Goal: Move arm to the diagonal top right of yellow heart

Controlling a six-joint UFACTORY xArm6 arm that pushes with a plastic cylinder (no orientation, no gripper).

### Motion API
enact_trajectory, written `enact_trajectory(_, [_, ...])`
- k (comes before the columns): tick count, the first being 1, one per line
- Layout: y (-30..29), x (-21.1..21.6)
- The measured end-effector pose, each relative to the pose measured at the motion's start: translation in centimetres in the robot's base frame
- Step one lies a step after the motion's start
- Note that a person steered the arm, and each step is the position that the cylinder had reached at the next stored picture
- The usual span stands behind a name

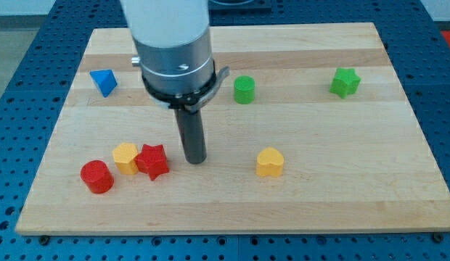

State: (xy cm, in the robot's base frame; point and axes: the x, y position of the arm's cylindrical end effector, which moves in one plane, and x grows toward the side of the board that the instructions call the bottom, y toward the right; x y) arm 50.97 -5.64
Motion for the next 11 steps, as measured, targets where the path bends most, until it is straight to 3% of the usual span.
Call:
enact_trajectory(6, [9.6, -6.3])
enact_trajectory(11, [14.2, -4.9])
